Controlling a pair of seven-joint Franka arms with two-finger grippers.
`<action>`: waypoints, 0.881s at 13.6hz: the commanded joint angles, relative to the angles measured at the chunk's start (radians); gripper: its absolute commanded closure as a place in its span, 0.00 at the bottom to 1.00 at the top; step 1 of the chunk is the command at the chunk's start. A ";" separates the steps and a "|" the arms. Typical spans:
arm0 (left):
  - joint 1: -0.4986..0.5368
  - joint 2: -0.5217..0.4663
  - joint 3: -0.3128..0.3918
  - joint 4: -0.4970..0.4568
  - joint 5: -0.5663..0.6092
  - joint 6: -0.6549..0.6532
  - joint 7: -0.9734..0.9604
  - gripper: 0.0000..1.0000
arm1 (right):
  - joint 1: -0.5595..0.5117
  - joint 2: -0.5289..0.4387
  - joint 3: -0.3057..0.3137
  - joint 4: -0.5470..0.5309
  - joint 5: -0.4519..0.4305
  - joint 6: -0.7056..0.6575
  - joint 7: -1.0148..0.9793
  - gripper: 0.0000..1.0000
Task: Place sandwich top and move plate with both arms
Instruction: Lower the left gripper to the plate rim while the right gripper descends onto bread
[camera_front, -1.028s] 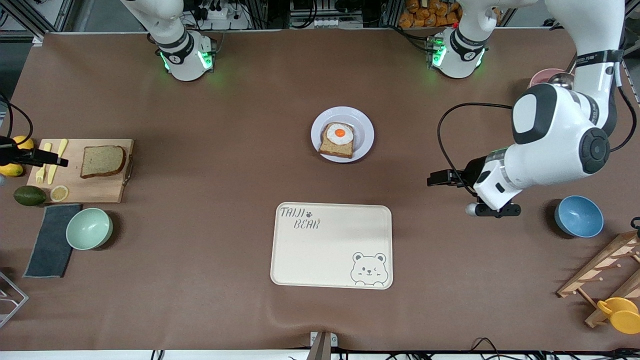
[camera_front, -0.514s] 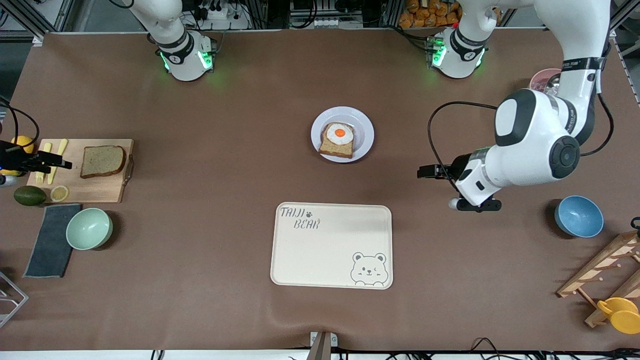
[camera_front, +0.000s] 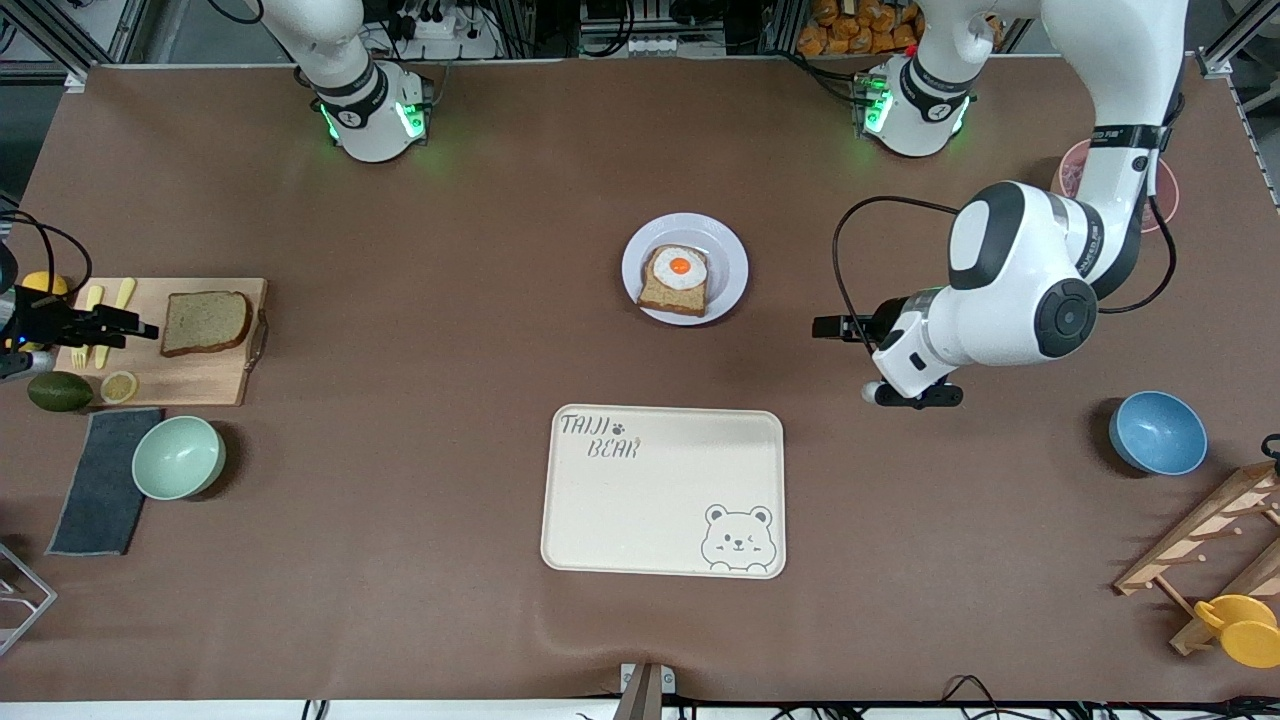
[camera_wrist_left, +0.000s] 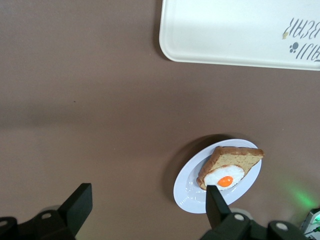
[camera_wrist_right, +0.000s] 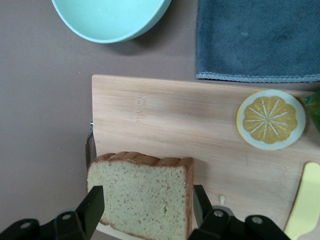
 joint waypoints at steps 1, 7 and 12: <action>-0.008 -0.029 -0.016 -0.068 -0.021 0.067 -0.015 0.00 | -0.041 0.030 0.019 0.006 0.018 0.016 -0.047 0.24; -0.009 -0.020 -0.031 -0.095 -0.022 0.120 -0.015 0.00 | -0.069 0.061 0.019 0.005 0.030 0.021 -0.072 0.35; -0.009 -0.020 -0.031 -0.095 -0.029 0.118 -0.035 0.00 | -0.073 0.078 0.019 0.006 0.030 0.031 -0.079 0.35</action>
